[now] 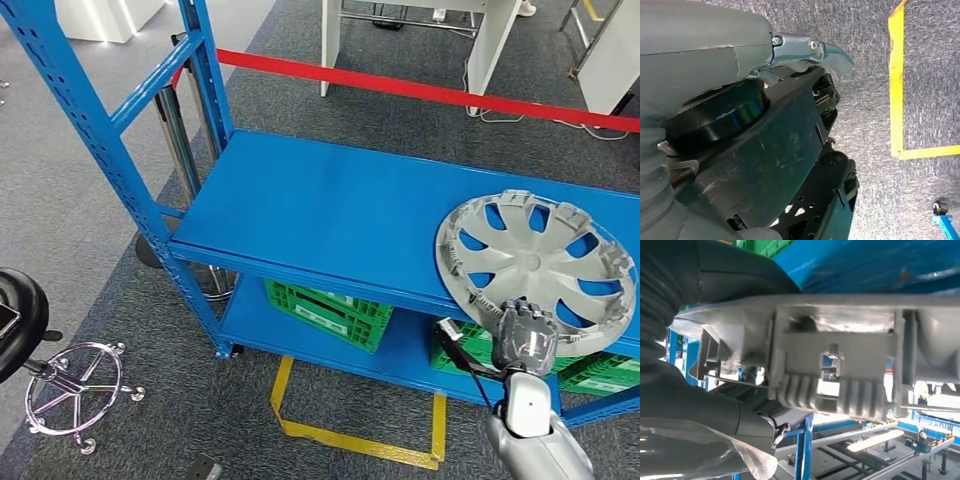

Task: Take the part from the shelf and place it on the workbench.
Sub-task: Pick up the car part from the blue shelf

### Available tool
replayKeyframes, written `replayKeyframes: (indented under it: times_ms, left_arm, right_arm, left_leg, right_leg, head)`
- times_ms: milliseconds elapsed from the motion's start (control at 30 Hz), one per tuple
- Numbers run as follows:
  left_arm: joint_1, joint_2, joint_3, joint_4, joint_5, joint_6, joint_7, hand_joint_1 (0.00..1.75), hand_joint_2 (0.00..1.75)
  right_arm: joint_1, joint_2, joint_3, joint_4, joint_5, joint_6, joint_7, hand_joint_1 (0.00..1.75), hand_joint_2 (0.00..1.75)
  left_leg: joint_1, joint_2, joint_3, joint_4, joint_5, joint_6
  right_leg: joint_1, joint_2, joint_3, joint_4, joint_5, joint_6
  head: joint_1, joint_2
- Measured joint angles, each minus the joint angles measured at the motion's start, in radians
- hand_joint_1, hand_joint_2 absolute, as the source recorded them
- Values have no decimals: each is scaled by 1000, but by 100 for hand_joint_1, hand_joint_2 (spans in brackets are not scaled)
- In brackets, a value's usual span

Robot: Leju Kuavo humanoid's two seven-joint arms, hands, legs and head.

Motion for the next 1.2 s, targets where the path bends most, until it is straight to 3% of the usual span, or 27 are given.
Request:
replayKeyframes:
  times_ms: [233,500,567,633,700,767,900,1200]
  left_arm:
    - [0,-1,6,0,8,0,-4,0,175]
    - [5,-4,26,0,22,3,-32,0,175]
    - [8,-4,31,0,26,4,-41,0,175]
    - [11,-4,38,0,30,5,-48,0,175]
    - [12,-4,43,0,31,6,-51,0,175]
    - [12,-5,46,0,31,8,-52,0,175]
    - [13,-6,49,0,32,12,-52,0,175]
    - [14,-9,58,2,38,22,-26,0,175]
  right_arm:
    - [22,12,-45,-47,1,-1,-84,175,175]
    - [146,10,-37,-397,-2,-2,-97,175,175]
    - [188,6,-39,-539,-3,-2,-189,175,175]
    - [235,31,-70,-688,-3,-2,-373,175,175]
    - [274,89,-112,-823,-1,-3,-572,175,175]
    - [305,154,-140,-942,0,-3,-708,175,175]
    - [335,229,-168,-1093,1,-2,-765,175,175]
    - [379,292,-205,-1245,-3,-1,-794,175,175]
  left_leg:
    - [0,0,0,0,0,0]
    - [0,-2,-2,0,0,0]
    - [0,-3,-4,0,0,0]
    - [0,-3,-6,0,0,0]
    - [0,-3,-6,0,0,-1]
    - [0,-5,-6,0,0,-1]
    - [0,-8,-6,-1,0,-1]
    - [-2,-8,-6,0,0,-1]
  right_leg:
    - [0,-1,0,0,0,0]
    - [0,-3,-2,0,-1,0]
    - [0,-4,-3,1,-1,0]
    - [0,-3,-6,2,-2,0]
    - [0,-3,-7,3,-3,0]
    - [0,-5,-8,3,-4,-1]
    - [0,-9,-6,4,-6,-2]
    - [-1,-7,-6,4,-6,-2]
  head:
    - [0,0]
    - [0,0]
    - [0,0]
    - [0,0]
    - [0,0]
    - [-1,0]
    - [0,0]
    - [0,0]
